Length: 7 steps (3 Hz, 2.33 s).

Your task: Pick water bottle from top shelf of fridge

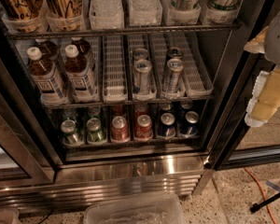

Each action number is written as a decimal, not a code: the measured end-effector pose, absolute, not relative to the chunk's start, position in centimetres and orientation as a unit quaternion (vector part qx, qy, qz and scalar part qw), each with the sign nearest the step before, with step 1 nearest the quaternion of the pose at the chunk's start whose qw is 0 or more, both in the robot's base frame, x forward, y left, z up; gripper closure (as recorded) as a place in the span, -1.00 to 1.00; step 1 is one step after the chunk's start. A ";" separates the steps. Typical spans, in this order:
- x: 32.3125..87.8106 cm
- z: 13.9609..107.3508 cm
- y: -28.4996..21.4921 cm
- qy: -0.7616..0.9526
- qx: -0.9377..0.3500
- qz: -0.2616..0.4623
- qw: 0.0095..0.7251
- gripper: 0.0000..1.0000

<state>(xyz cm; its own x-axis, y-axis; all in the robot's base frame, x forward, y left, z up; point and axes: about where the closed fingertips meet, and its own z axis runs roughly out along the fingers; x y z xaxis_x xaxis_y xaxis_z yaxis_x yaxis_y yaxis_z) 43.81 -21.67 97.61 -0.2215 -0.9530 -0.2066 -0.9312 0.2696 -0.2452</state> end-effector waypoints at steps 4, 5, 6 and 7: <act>43.7 97.7 -18.0 0.792 -0.526 0.074 0.302 -1.00; 43.1 97.3 -16.1 0.797 -0.460 0.121 0.372 -1.00; 43.0 97.2 -13.4 0.782 -0.418 0.148 0.438 -1.00; 43.8 99.5 -12.0 0.749 -0.387 0.130 0.521 -1.00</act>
Offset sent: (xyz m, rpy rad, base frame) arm 0.0016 0.0094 0.0014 0.1060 -0.0151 -0.0089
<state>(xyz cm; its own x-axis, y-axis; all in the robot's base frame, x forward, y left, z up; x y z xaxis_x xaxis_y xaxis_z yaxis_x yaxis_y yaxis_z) 43.77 -12.02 99.51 -0.1559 -0.4446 -0.8821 -0.7163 0.6658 -0.2090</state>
